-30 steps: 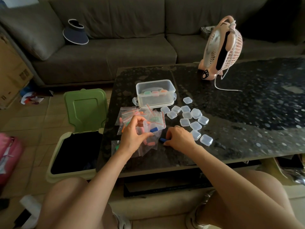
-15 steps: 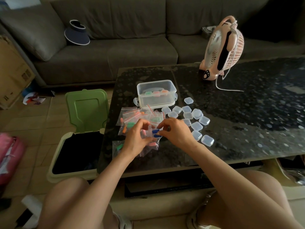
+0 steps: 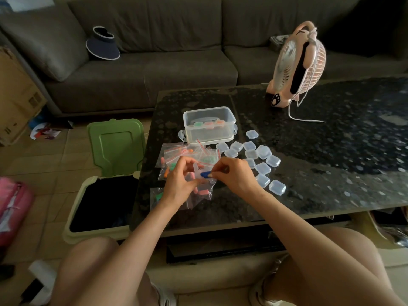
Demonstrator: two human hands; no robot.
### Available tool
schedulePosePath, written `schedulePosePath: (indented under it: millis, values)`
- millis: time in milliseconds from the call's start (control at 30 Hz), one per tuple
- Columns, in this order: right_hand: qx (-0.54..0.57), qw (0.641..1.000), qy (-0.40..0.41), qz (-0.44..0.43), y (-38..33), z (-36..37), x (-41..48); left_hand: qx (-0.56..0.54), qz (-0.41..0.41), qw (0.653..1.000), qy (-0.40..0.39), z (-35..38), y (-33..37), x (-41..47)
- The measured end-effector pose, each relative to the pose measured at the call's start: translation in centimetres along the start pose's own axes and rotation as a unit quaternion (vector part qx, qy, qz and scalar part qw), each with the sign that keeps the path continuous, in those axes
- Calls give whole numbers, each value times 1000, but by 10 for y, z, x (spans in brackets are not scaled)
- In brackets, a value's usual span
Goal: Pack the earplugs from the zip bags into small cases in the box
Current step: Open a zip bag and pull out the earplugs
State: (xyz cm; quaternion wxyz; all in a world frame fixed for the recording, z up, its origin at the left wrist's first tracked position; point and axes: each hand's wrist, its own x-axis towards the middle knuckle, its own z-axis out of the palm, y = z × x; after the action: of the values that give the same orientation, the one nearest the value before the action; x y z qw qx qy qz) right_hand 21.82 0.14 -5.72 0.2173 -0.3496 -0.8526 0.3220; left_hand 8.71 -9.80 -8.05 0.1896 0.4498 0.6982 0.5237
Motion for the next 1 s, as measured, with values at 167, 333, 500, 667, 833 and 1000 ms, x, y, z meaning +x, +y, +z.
schedulePosePath:
  millis: [167,333,500,667,833,1000]
  values:
    - [-3,1000,6,-23,0,2,1,-12,-8,1000,6,1,3,-1]
    - [9,1000,-10,-4,0,2,0,-35,-13,999,-10,1,4,-1]
    - [152,982,-74,81,-2,-4,3,-33,-11,999,-8,0,0,0]
    - [308,935,-112,136,-4,-6,2,-38,-4,999,-18,0,2,0]
    - [334,921,-98,177,-3,-3,2,13,47,998,-29,0,3,-2]
    - [366,898,-140,199,-3,-4,2,157,145,977,-21,2,-10,1]
